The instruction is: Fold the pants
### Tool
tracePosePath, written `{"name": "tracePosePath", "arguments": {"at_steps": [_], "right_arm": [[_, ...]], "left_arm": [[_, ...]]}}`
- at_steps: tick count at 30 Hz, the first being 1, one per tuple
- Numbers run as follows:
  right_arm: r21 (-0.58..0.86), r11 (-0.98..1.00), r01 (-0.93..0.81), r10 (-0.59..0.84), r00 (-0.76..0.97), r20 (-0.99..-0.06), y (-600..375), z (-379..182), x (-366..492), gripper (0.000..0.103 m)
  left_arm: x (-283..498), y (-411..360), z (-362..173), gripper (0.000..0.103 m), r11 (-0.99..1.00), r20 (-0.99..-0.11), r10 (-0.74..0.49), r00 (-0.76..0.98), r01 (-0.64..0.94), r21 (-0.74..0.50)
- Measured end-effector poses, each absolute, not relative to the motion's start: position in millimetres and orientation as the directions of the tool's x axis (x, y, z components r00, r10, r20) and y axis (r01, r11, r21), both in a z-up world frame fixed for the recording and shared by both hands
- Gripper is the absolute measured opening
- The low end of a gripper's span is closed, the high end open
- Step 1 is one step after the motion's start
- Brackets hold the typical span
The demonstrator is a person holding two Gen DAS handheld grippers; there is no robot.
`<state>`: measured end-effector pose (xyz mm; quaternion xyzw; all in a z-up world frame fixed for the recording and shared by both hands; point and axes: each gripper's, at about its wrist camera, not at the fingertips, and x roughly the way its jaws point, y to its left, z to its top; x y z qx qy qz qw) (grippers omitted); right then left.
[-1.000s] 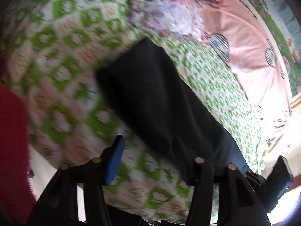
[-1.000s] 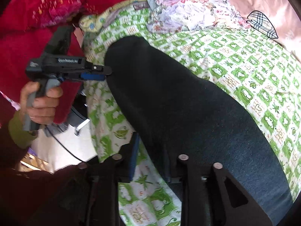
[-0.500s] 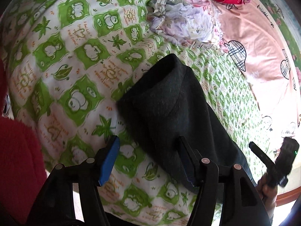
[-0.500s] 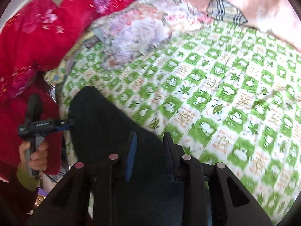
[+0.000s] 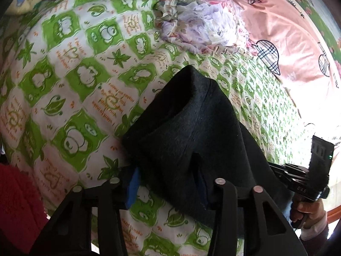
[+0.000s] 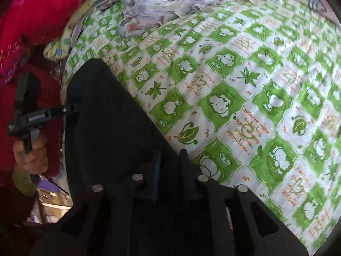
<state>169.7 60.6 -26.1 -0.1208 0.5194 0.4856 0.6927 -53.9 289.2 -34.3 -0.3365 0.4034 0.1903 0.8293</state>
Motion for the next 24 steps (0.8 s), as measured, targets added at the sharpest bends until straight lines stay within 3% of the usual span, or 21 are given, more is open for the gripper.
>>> {"name": "tracePosePath", "arguments": {"at_steps": [3, 8, 11, 24], "right_arm": [[0.309, 0.511, -0.802, 0.587, 0.063, -0.807, 50, -3, 160, 0.010], [0.208, 0.545, -0.812, 0.647, 0.249, -0.720, 28, 52, 146, 0.009], [0.153, 0.573, -0.805, 0.621, 0.305, -0.722, 34, 51, 148, 0.009], [-0.029, 0.644, -0.765, 0.474, 0.428, -0.769, 63, -26, 166, 0.008]], "left_arm": [[-57, 288, -25, 0.020, 0.705, -0.775, 0.044, 0.630, -0.569, -0.423], [-80, 277, 25, 0.019, 0.725, -0.671, 0.035, 0.741, -0.481, -0.493], [-82, 277, 41, 0.019, 0.746, -0.635, 0.013, 0.772, -0.431, -0.508], [-16, 286, -11, 0.020, 0.837, -0.753, 0.129, 0.645, -0.478, -0.266]]}}
